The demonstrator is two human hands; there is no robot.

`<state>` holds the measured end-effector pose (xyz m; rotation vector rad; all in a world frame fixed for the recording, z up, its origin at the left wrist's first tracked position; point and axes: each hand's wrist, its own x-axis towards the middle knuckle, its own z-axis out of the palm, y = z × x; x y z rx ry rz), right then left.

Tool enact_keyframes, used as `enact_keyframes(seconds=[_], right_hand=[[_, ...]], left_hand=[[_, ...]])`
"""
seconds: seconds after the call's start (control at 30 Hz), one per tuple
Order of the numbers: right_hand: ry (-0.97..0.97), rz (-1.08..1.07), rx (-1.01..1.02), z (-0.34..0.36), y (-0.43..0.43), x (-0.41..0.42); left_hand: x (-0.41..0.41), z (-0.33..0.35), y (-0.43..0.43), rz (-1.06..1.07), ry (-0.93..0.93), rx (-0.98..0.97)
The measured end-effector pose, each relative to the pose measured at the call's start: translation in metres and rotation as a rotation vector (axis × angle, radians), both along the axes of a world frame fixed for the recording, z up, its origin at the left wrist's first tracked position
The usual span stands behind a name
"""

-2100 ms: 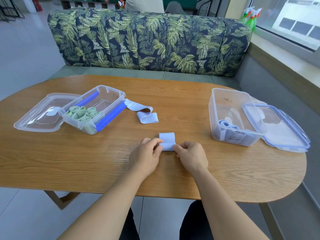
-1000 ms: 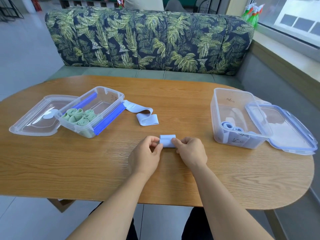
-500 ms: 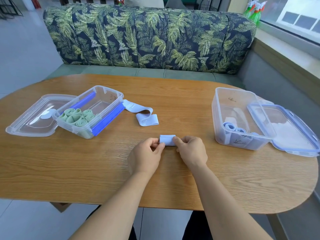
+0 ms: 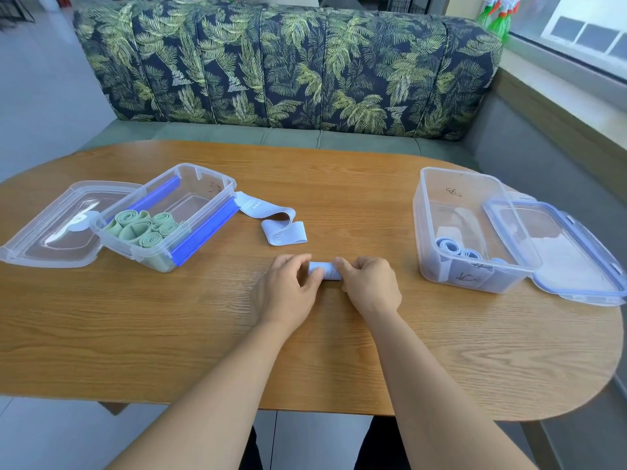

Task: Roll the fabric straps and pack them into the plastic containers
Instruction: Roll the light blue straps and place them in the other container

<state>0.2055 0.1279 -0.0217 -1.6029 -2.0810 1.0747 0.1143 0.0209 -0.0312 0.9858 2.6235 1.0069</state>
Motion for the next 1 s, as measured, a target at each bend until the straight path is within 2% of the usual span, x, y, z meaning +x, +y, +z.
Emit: enact_keyframes(seconds=[0.37,0.53,0.7,0.83,0.93,1.0], right_hand=[[-0.014,0.008,-0.008,0.003,-0.002,0.0],[-0.005,0.022,-0.033,0.01,-0.005,0.003],[0.046,0.059,-0.087,0.01,-0.008,0.01],[0.227,0.052,-0.18,0.025,-0.012,0.025],[0.482,0.057,-0.437,0.044,-0.014,0.04],[0.575,0.082,-0.54,0.054,-0.015,0.051]], left_hand=[[-0.008,0.002,0.003,-0.036,-0.079,0.016],[-0.016,0.007,0.004,-0.103,-0.352,0.119],[-0.01,0.016,0.001,-0.122,-0.541,0.194],[0.004,0.024,-0.008,-0.098,-0.633,0.311],[0.012,0.032,-0.014,-0.112,-0.651,0.37],[0.019,0.039,-0.018,-0.129,-0.654,0.4]])
